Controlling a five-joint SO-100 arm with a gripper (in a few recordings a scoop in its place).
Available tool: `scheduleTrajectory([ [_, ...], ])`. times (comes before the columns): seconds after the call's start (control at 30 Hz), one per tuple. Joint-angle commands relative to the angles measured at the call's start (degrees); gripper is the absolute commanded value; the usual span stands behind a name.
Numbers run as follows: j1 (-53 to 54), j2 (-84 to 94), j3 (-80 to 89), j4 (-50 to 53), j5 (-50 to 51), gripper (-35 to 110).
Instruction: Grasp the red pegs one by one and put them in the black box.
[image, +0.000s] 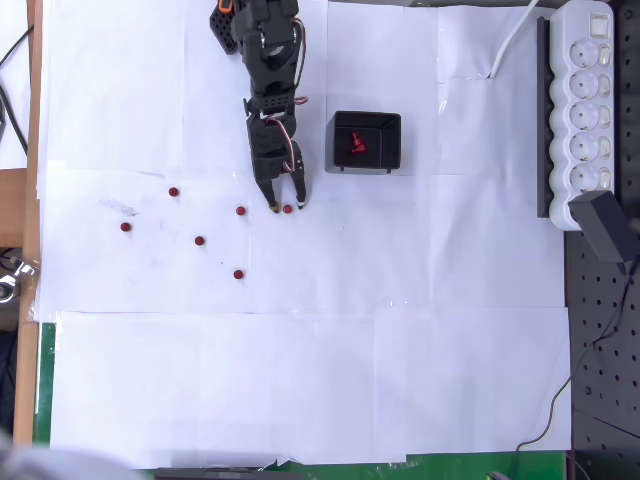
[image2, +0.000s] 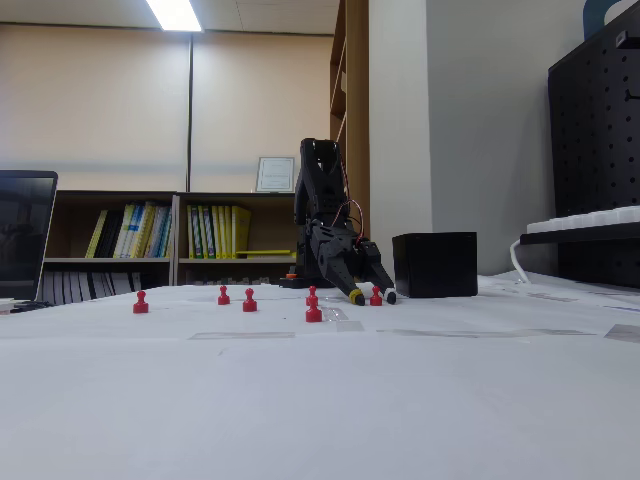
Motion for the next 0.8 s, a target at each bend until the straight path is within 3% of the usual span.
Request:
scheduleTrajectory([
  [0.0, -0.62, 0.97, 3.08, -1.67, -0.18, 15],
  [0.33, -1.23, 1.05, 3.08, -1.67, -0.26, 12],
  [0.6, -1.32, 0.79, 3.16, -1.41, -0.26, 0],
  [0.77, -1.14, -2.02, 3.87, 3.52, -2.29, 0],
])
